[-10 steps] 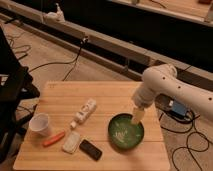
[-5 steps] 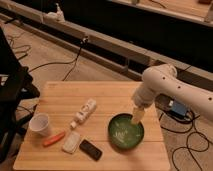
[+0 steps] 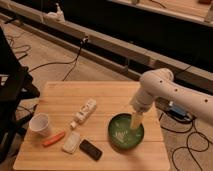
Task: Drag the ceramic bowl in a circle
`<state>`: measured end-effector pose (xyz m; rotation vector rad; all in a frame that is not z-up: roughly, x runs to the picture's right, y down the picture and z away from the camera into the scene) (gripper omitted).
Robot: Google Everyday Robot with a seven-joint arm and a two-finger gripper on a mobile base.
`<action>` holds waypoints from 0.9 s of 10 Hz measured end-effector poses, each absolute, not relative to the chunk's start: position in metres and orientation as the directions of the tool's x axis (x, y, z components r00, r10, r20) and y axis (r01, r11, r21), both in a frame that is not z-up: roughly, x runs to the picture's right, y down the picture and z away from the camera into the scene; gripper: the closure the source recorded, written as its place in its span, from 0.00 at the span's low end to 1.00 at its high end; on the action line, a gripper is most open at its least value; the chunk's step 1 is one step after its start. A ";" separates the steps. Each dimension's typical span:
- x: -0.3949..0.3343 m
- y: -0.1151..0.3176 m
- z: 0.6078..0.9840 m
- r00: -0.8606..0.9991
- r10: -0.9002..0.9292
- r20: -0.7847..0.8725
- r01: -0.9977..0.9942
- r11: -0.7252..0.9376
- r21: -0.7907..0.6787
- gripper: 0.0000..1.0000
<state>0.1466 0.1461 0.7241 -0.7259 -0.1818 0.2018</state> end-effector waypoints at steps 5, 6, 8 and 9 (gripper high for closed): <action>0.141 0.190 0.721 0.965 0.220 0.140 -0.057 0.700 -0.712 0.20; 0.138 0.194 0.720 0.963 0.219 0.160 -0.042 0.701 -0.712 0.20; 0.138 0.194 0.720 0.962 0.219 0.161 -0.040 0.701 -0.712 0.20; 0.137 0.194 0.720 0.963 0.216 0.162 -0.037 0.702 -0.711 0.20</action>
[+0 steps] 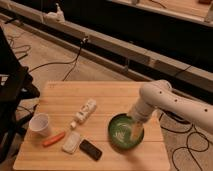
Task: Drag the ceramic bowl in a circle
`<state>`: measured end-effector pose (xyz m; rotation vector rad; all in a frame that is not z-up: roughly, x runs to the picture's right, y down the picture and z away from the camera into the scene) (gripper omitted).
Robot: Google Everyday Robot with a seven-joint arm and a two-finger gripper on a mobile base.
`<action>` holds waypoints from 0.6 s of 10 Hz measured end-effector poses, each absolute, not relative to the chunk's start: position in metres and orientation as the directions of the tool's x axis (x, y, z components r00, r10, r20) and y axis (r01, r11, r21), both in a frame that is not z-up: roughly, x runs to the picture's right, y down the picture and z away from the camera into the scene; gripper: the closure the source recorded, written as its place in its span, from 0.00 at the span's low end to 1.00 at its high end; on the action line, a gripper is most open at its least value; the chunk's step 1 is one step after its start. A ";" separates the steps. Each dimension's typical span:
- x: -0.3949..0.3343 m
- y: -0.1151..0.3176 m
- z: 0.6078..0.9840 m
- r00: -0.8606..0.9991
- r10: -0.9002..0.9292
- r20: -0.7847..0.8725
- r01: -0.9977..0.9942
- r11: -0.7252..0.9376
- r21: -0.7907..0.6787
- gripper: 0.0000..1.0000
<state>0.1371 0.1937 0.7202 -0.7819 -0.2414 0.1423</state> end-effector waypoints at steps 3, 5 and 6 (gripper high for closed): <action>0.132 0.207 0.726 0.975 0.114 0.192 0.062 0.689 -0.723 0.20; 0.130 0.229 0.728 0.974 0.035 0.224 0.145 0.668 -0.730 0.20; 0.127 0.236 0.729 0.972 0.019 0.234 0.164 0.658 -0.735 0.20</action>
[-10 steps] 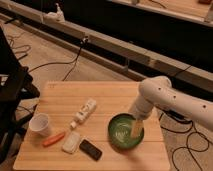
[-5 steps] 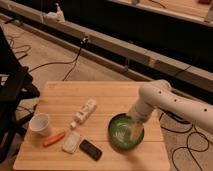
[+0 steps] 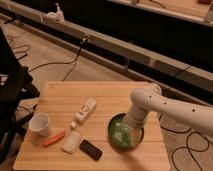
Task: Drag the ceramic bowl in a circle
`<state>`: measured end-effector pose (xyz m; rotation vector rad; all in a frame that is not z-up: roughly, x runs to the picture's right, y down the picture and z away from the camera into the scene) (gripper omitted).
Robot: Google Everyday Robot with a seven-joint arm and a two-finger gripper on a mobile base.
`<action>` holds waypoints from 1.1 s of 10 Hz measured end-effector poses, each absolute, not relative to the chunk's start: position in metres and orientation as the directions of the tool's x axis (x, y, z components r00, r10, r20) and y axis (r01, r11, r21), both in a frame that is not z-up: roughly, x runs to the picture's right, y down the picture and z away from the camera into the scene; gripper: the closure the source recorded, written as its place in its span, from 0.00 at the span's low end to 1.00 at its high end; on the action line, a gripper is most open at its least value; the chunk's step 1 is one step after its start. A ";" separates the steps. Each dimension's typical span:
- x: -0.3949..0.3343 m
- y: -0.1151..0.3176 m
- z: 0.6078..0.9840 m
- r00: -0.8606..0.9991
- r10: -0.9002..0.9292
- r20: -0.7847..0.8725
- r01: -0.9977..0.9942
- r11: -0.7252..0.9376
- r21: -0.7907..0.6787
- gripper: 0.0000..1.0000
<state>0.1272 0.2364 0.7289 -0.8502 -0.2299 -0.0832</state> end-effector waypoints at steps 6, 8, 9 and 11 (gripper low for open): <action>0.113 0.299 0.744 0.962 0.111 0.251 0.134 0.606 -0.784 0.23; 0.115 0.303 0.749 0.963 0.120 0.240 0.120 0.607 -0.785 0.39; 0.119 0.302 0.751 0.967 0.114 0.230 0.114 0.610 -0.784 0.51; 0.122 0.297 0.753 0.970 0.119 0.214 0.096 0.619 -0.779 0.70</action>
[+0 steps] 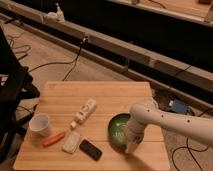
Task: Drag the ceramic bowl in a circle
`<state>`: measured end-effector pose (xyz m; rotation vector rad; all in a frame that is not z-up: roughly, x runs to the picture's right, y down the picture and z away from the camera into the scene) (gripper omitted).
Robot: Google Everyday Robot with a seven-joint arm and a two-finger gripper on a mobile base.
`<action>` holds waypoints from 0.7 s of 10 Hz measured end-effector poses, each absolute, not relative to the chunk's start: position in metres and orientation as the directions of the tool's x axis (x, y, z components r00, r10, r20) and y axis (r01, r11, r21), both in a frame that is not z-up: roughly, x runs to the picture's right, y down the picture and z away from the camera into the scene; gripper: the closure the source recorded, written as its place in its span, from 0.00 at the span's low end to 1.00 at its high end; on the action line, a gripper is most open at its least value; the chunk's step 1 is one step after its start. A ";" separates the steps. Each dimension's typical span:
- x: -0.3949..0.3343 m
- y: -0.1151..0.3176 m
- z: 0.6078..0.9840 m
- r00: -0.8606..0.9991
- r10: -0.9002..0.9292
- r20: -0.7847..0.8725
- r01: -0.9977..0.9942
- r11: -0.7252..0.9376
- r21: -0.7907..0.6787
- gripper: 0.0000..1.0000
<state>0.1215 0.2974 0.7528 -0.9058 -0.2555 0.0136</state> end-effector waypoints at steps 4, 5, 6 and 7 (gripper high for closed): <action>0.123 0.278 0.766 0.971 0.171 0.168 0.013 0.662 -0.749 1.00; 0.125 0.265 0.774 0.972 0.183 0.151 -0.016 0.684 -0.729 1.00; 0.125 0.247 0.785 0.972 0.192 0.134 -0.042 0.707 -0.705 1.00; 0.123 0.227 0.795 0.973 0.198 0.122 -0.064 0.731 -0.680 1.00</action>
